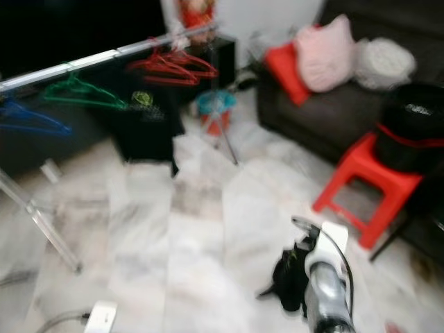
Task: Hang hanger
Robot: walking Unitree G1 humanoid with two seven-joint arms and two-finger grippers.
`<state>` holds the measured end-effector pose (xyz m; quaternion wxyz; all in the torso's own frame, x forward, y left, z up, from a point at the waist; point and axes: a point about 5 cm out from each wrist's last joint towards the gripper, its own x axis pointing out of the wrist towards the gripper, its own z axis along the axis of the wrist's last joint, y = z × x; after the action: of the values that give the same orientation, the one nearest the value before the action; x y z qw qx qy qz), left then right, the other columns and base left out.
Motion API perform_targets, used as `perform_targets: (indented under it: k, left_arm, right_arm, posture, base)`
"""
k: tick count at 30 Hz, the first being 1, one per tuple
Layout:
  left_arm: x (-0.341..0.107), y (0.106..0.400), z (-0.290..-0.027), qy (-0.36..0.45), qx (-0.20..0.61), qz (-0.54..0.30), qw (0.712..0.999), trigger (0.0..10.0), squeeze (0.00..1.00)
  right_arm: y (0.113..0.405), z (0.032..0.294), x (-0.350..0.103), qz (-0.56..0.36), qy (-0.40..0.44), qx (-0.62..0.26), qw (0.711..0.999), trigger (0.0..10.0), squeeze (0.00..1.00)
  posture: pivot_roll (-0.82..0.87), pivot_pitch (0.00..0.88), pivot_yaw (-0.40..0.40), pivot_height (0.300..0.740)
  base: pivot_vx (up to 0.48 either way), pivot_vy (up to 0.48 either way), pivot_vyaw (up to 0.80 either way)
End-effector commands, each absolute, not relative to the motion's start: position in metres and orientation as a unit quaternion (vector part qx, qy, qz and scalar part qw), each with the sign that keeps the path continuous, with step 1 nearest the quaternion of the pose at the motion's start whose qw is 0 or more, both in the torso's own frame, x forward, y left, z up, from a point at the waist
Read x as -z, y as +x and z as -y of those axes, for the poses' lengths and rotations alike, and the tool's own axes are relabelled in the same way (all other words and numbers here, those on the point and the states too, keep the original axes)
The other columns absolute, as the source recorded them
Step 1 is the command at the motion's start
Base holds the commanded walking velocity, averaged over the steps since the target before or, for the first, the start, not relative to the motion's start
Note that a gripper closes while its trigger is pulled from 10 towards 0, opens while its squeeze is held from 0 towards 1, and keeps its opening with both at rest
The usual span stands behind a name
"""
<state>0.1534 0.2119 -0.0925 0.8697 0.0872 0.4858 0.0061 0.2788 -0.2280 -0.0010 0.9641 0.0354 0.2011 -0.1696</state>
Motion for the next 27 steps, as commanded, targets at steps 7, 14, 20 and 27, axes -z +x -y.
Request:
perform_targets:
  k: [7,14,20,27]
  left_arm:
    - [0.0926,0.1543,-0.2097,0.087,-0.002,-0.485,0.870,10.0,0.00]
    - [0.0929,0.1540,-0.2096,0.092,0.000,-0.489,0.868,10.0,0.00]
    - [0.0930,0.1539,-0.2096,0.090,-0.002,-0.489,0.868,10.0,0.00]
    - [0.0929,0.1540,-0.2094,0.089,-0.001,-0.489,0.868,10.0,0.00]
  right_arm:
    - [0.2795,0.2343,-0.0033,-0.185,0.029,0.177,0.966,10.0,0.00]
    - [0.2794,0.2338,-0.0029,-0.185,0.035,0.175,0.966,10.0,0.00]
    - [0.2789,0.2339,-0.0020,-0.188,0.038,0.180,0.965,10.0,0.00]
    - [0.2781,0.2373,-0.0017,-0.193,0.040,0.195,0.961,10.0,0.00]
  posture:
    - [0.02,0.000,-0.002,0.740]
    - [0.02,0.000,-0.003,0.740]
    - [0.02,0.000,-0.005,0.740]
    - [0.02,0.000,-0.004,0.740]
  base:
    - [0.000,0.000,0.59]
    - [0.000,0.000,0.22]
    - [0.160,0.000,0.00]
    - [0.256,0.000,0.00]
